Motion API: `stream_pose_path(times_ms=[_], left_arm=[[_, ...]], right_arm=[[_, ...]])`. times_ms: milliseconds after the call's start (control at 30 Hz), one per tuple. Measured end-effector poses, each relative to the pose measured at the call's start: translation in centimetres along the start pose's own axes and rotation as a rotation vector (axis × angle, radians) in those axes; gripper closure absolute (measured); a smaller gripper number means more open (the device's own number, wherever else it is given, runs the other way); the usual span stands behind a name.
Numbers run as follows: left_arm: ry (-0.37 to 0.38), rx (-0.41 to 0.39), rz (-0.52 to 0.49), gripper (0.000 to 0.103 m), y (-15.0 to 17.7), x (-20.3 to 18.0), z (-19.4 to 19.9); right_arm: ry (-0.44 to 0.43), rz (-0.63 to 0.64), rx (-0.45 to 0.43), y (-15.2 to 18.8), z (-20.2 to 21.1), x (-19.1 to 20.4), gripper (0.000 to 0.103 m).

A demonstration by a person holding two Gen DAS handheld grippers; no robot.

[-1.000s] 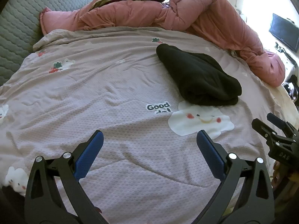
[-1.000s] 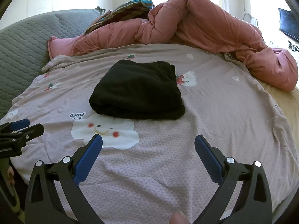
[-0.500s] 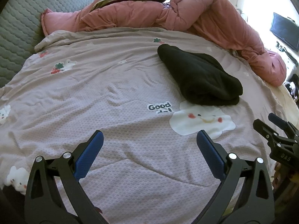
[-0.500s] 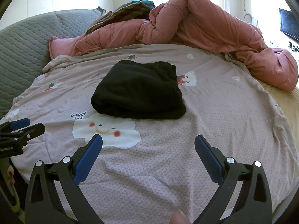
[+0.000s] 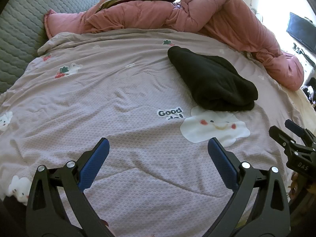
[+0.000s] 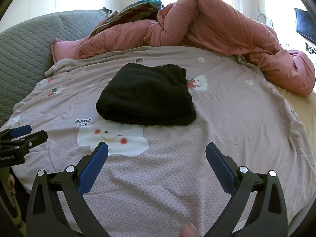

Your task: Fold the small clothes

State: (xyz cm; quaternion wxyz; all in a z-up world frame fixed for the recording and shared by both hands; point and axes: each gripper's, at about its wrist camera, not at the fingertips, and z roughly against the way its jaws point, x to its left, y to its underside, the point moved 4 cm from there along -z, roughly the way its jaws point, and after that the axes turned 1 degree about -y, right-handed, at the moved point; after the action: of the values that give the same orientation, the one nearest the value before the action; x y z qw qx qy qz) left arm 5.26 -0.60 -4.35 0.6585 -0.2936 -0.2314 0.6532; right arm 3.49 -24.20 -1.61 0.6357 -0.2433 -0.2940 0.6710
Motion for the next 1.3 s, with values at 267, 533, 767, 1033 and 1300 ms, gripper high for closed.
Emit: stream_pose_path(times_ms=[267, 533, 767, 1033, 1300], left_arm=[[-0.005, 0.001, -0.001, 0.01, 0.1, -0.1, 0.0], [-0.005, 0.001, -0.001, 0.01, 0.1, -0.1, 0.1], [-0.003, 0.001, -0.001, 0.01, 0.1, -0.2, 0.0], [-0.003, 0.003, -0.003, 0.01, 0.1, -0.2, 0.0], [-0.003, 0.005, 0.002, 0.01, 0.1, 0.1, -0.2]], right_arm=[[-0.001, -0.002, -0.002, 0.0, 0.0, 0.0, 0.005], [0.0, -0.006, 0.001, 0.1, 0.1, -0.1, 0.005], [0.002, -0.007, 0.002, 0.2, 0.1, -0.1, 0.005], [0.015, -0.015, 0.01, 0.1, -0.3, -0.6, 0.005], [0.078, -0.056, 0.01, 0.1, -0.7, -2.3, 0.005]])
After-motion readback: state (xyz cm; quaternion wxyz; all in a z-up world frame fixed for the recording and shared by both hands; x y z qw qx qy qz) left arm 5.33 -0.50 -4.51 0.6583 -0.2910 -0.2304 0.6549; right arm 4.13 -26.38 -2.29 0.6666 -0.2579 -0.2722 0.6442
